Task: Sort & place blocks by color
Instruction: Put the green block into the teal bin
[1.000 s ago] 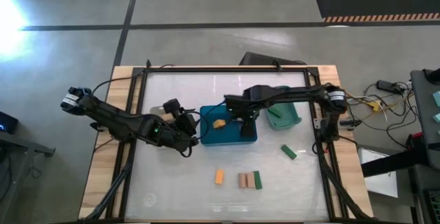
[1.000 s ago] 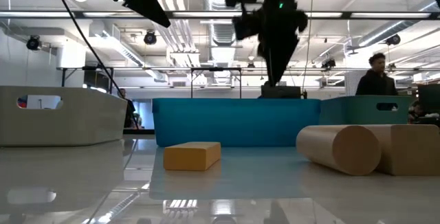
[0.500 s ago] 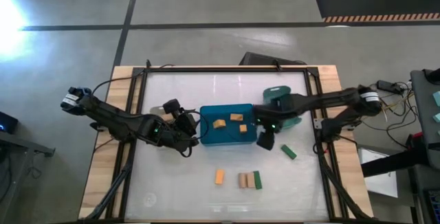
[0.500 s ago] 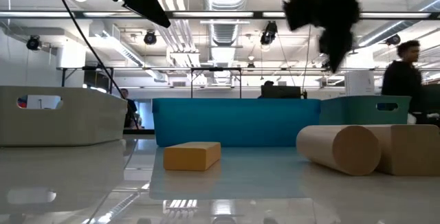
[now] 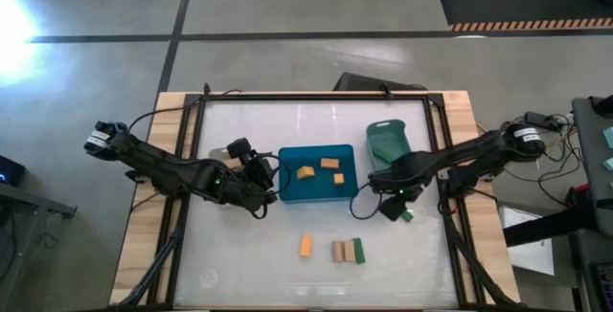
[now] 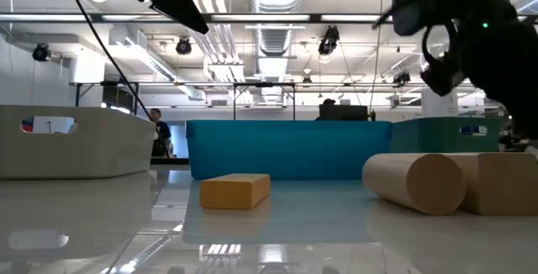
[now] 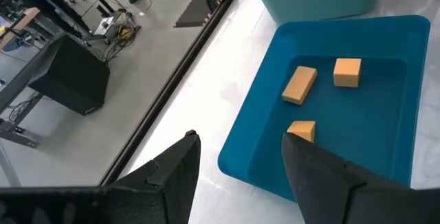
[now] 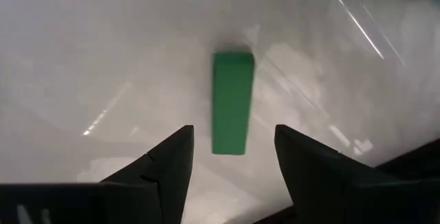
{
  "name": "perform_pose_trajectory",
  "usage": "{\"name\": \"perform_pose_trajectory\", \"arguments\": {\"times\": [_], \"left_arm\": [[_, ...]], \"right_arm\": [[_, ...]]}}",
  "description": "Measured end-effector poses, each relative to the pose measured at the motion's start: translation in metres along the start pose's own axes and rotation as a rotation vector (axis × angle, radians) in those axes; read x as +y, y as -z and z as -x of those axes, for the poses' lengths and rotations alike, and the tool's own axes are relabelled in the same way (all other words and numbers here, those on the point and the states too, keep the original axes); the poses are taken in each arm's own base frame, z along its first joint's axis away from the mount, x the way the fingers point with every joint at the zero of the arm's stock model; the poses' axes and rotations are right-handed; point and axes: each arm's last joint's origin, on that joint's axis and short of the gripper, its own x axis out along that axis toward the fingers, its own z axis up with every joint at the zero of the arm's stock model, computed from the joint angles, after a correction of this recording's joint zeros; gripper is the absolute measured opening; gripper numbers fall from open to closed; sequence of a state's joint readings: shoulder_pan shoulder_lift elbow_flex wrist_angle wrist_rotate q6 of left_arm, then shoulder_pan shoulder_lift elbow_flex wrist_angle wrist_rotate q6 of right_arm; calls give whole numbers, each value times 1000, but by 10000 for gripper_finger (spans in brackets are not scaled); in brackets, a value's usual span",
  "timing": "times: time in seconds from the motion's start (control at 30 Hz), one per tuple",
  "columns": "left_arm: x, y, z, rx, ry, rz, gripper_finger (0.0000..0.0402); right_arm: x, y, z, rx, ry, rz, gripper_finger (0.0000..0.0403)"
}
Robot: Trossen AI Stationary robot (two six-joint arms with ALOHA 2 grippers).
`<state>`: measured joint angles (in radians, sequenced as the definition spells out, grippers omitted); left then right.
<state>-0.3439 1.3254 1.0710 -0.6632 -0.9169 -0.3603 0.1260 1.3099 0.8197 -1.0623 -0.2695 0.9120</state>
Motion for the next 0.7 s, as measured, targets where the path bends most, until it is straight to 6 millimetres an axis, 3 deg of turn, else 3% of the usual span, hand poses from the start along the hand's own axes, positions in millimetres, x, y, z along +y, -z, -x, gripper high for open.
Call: {"name": "perform_pose_trajectory", "arguments": {"times": [0.53, 0.7], "left_arm": [[-2, 8, -3, 15, -5, -21, 189], [-2, 8, -3, 15, -5, -21, 189]], "right_arm": [[6, -10, -34, 6, 90, 65, 193], [7, -13, -41, 8, 115, 86, 162]]}}
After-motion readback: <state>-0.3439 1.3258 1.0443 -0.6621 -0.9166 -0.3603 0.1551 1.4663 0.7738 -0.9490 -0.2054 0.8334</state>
